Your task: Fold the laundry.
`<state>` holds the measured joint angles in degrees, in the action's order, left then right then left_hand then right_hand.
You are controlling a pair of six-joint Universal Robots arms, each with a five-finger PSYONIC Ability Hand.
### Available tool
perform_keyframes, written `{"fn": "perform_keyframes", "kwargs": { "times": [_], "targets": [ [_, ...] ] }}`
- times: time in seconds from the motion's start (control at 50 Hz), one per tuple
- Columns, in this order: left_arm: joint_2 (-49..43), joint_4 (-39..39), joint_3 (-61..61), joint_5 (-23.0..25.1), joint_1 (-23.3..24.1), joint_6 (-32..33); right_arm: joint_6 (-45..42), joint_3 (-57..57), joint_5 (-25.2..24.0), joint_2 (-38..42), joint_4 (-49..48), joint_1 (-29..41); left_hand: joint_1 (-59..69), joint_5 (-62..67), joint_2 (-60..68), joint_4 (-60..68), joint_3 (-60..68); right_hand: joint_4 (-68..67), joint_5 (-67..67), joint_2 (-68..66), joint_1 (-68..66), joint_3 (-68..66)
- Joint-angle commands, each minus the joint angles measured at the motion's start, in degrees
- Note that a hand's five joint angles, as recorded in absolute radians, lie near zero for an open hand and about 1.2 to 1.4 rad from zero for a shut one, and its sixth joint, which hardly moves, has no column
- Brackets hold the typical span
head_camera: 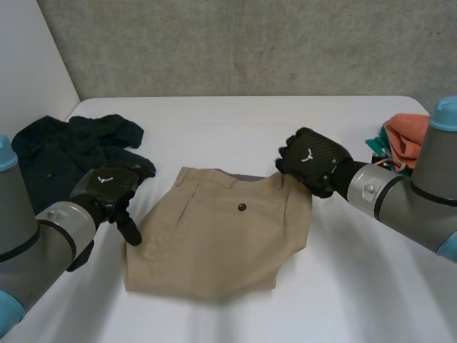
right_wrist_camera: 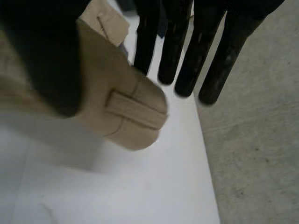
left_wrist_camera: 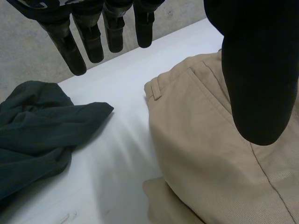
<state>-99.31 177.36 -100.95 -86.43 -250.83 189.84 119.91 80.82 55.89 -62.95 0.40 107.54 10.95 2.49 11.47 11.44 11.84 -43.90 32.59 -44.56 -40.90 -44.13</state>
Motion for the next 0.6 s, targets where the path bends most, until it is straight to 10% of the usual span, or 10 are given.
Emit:
{"fn": "perform_keyframes", "kwargs": {
  "times": [0.02, 0.24, 0.54, 0.6],
  "targets": [
    [0.00, 0.00, 0.05, 0.04, 0.08, 0.00, -0.55, -4.52, 2.90, 4.33, 1.87, -0.40, 0.44, -1.10, -0.08, -0.05, -0.45, -36.10, 37.41, -35.44, -39.10, -35.87],
    [0.00, 0.09, 0.93, 0.12, 0.25, 0.00, -3.18, -1.47, 16.09, -6.73, 18.38, -9.70, 0.44, -1.10, -0.08, -0.05, -0.45, -36.10, 37.41, -35.44, -39.10, -35.87],
    [0.00, 0.09, 1.11, 0.12, 0.51, 0.00, -6.09, 13.05, 12.85, -13.68, 45.83, -13.14, 0.44, -1.10, -0.08, -0.05, -0.45, -36.10, 37.41, -35.44, -39.10, -35.87],
    [0.00, 0.09, 1.11, 0.12, 0.51, 0.00, -5.30, 10.42, 11.09, -15.70, 44.95, -13.23, 0.44, -1.10, -0.08, -0.05, -0.45, 1.86, -0.55, 2.52, -1.14, 2.10]
  ]
}}
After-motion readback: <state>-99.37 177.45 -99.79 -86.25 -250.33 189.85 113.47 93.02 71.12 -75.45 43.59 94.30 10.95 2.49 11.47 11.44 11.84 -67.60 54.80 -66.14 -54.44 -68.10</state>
